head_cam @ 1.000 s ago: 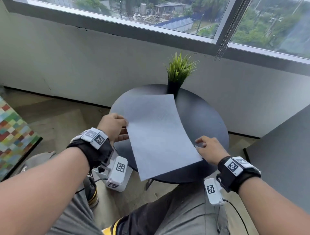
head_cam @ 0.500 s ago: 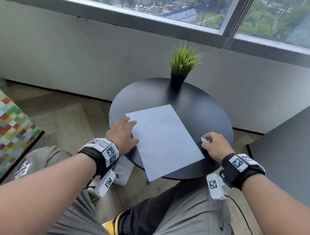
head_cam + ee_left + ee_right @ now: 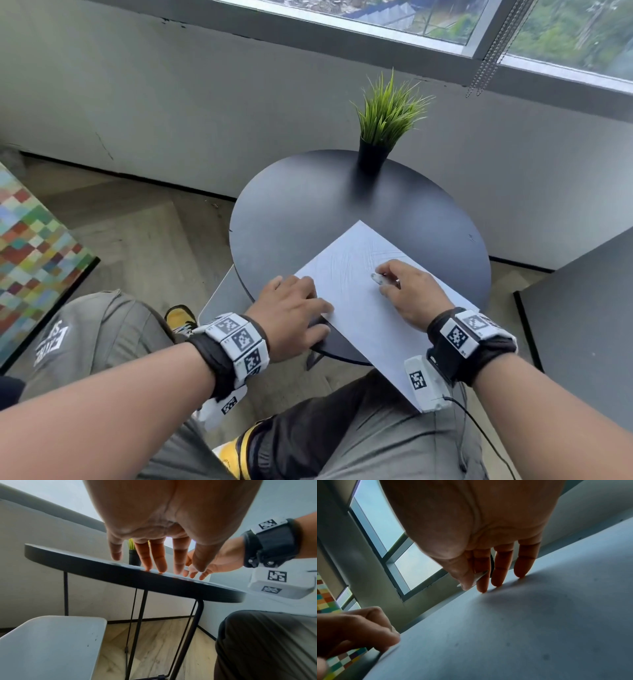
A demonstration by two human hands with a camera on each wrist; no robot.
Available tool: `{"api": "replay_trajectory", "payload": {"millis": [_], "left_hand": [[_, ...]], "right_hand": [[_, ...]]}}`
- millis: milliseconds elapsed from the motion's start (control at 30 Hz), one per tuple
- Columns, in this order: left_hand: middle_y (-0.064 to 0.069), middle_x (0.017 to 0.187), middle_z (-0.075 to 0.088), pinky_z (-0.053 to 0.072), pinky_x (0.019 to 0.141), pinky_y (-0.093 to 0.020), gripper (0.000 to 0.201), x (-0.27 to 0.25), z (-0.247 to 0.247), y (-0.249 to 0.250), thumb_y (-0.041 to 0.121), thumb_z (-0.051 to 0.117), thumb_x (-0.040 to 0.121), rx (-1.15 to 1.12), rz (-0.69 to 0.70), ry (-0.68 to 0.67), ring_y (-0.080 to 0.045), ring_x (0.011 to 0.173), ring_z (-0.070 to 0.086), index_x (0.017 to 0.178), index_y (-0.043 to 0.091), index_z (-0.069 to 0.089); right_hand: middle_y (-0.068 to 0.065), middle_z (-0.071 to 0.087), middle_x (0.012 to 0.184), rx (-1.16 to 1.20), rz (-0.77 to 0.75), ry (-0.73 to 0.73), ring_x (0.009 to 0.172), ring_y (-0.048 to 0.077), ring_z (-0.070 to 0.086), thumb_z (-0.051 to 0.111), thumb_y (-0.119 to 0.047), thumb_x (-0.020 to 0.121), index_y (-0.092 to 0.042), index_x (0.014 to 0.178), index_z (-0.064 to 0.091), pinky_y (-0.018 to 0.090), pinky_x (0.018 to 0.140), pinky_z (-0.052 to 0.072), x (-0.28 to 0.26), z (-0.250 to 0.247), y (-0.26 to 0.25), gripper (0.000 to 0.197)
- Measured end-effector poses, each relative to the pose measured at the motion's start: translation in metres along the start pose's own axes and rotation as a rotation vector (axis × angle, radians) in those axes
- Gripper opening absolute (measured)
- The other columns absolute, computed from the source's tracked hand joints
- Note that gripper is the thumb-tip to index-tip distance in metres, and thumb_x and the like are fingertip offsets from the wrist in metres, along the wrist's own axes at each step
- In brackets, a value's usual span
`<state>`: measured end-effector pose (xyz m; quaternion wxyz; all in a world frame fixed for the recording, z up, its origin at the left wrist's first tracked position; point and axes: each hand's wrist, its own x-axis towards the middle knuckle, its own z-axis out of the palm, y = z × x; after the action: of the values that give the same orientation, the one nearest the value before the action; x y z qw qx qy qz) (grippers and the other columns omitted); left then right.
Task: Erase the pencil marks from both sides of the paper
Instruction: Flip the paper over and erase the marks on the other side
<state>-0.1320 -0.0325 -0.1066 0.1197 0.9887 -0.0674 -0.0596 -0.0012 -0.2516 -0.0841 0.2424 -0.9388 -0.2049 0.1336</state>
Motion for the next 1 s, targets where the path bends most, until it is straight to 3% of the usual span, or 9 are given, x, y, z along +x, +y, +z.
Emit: {"api": "replay_trajectory", "payload": {"millis": [133,233,300,433,567,700,833,1000], "left_hand": [[0.009,0.126,0.046,0.027,0.111,-0.040,0.070,0.008,-0.002,-0.020,0.068,0.023,0.079,-0.063,-0.115,0.058,-0.017,0.123,0.043,0.137,0.040,0.051],[0.004,0.148,0.032,0.018,0.116,-0.049,0.068,0.018,-0.006,-0.032,0.071,0.033,0.083,-0.027,-0.197,0.001,-0.020,0.142,0.025,0.144,0.042,0.037],[0.003,0.156,0.022,0.012,0.118,-0.054,0.062,0.024,-0.009,-0.036,0.068,0.040,0.088,-0.049,-0.193,-0.039,-0.021,0.148,0.012,0.146,0.045,0.032],[0.004,0.160,0.018,0.006,0.119,-0.051,0.054,0.039,-0.024,-0.043,0.054,0.051,0.092,-0.072,-0.170,-0.057,-0.019,0.150,0.005,0.144,0.048,0.035],[0.004,0.162,0.011,0.001,0.119,-0.055,0.057,0.054,-0.030,-0.052,0.058,0.059,0.087,-0.073,-0.147,-0.146,-0.020,0.152,-0.004,0.139,0.054,0.038],[0.006,0.162,0.009,0.001,0.120,-0.057,0.060,0.064,-0.033,-0.057,0.060,0.066,0.081,-0.075,-0.080,-0.217,-0.019,0.152,-0.005,0.136,0.057,0.042],[0.006,0.162,0.010,0.005,0.119,-0.059,0.075,0.075,-0.035,-0.063,0.072,0.064,0.074,-0.036,-0.041,-0.228,-0.019,0.151,-0.004,0.139,0.054,0.033],[0.007,0.164,-0.006,0.003,0.116,-0.063,0.099,0.083,-0.029,-0.063,0.098,0.046,0.055,0.079,0.013,-0.290,-0.022,0.151,-0.012,0.141,0.062,0.012]], "right_hand": [[-0.004,0.063,0.109,-0.059,-0.005,-0.035,0.097,0.015,0.054,0.057,-0.036,0.096,-0.028,0.111,0.063,0.027,0.087,0.040,-0.001,0.000,0.005,0.018],[-0.005,0.062,0.107,-0.093,0.012,-0.058,0.095,0.016,0.054,0.057,-0.041,0.095,-0.035,0.109,0.062,0.031,0.087,0.043,-0.001,0.000,0.006,0.016],[-0.006,0.062,0.098,-0.070,0.023,-0.049,0.088,0.015,0.054,0.056,-0.042,0.095,-0.035,0.108,0.061,0.030,0.080,0.042,-0.003,-0.003,0.003,0.016],[-0.009,0.063,0.087,-0.037,0.014,-0.051,0.081,0.012,0.056,0.057,-0.041,0.096,-0.028,0.107,0.056,0.029,0.071,0.040,-0.003,-0.008,-0.007,0.017],[-0.009,0.063,0.081,-0.066,-0.052,-0.075,0.078,0.012,0.057,0.056,-0.046,0.095,-0.028,0.097,0.055,0.030,0.069,0.042,0.004,-0.008,-0.020,0.018],[-0.011,0.063,0.080,-0.083,-0.096,-0.138,0.080,0.011,0.059,0.054,-0.049,0.094,-0.029,0.098,0.055,0.031,0.071,0.047,0.015,-0.002,-0.032,0.020],[-0.013,0.060,0.081,-0.130,-0.137,-0.173,0.082,0.013,0.057,0.055,-0.048,0.094,-0.030,0.099,0.055,0.032,0.072,0.045,0.028,0.003,-0.036,0.019],[-0.005,0.064,0.088,-0.179,-0.179,-0.209,0.086,0.019,0.058,0.055,-0.047,0.093,-0.027,0.104,0.055,0.037,0.078,0.049,0.042,0.008,-0.042,0.023]]}}
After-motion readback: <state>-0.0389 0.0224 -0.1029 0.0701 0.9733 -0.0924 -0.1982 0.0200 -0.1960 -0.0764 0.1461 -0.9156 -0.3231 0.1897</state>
